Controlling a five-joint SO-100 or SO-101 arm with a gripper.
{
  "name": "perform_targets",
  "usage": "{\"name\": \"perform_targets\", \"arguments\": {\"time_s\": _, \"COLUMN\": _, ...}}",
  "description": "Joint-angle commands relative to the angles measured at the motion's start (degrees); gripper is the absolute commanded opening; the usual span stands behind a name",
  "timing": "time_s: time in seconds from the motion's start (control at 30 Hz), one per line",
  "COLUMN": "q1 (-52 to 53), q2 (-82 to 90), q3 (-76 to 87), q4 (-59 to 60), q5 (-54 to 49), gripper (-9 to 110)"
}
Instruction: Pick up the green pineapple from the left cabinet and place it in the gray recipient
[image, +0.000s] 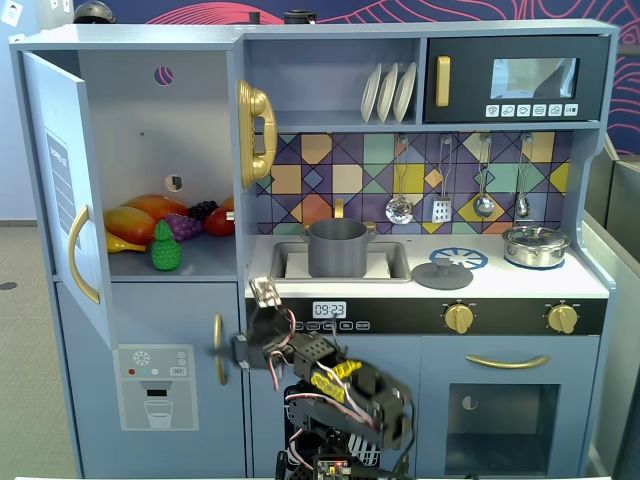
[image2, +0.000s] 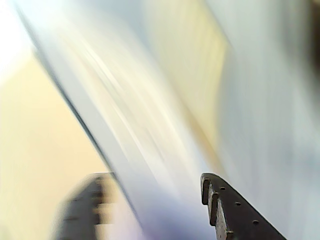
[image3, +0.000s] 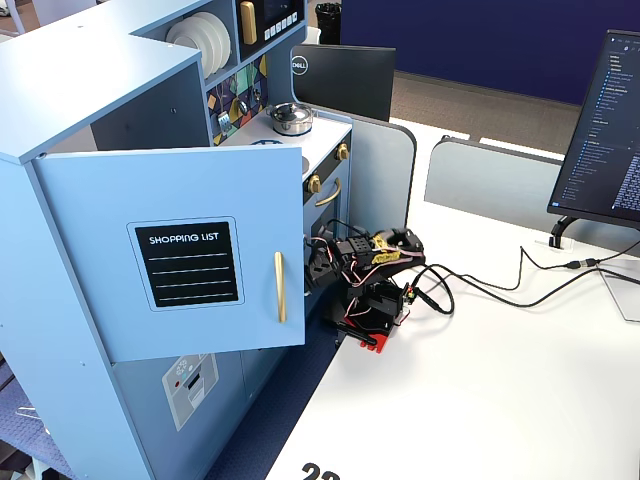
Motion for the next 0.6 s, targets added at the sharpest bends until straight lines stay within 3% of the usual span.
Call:
{"name": "perform_targets", "arguments": {"time_s": 0.0, "q1": -3.4, "q2": -10.1, "q3": -13.6, "q4": -11.7, "q5": -1.1, "gripper": 21}}
{"name": "perform_targets", "arguments": {"time_s": 0.27, "q1": 0.6, "q2": -32.4, "q3": -31.0, "q4": -20.2, "q5": -5.0, "gripper": 27}}
{"name": "perform_targets", "arguments": {"time_s": 0.57, "q1": 2.3, "q2": -43.1, "q3": -40.9, "q4": -22.4, "q5": -9.9, "gripper": 31}}
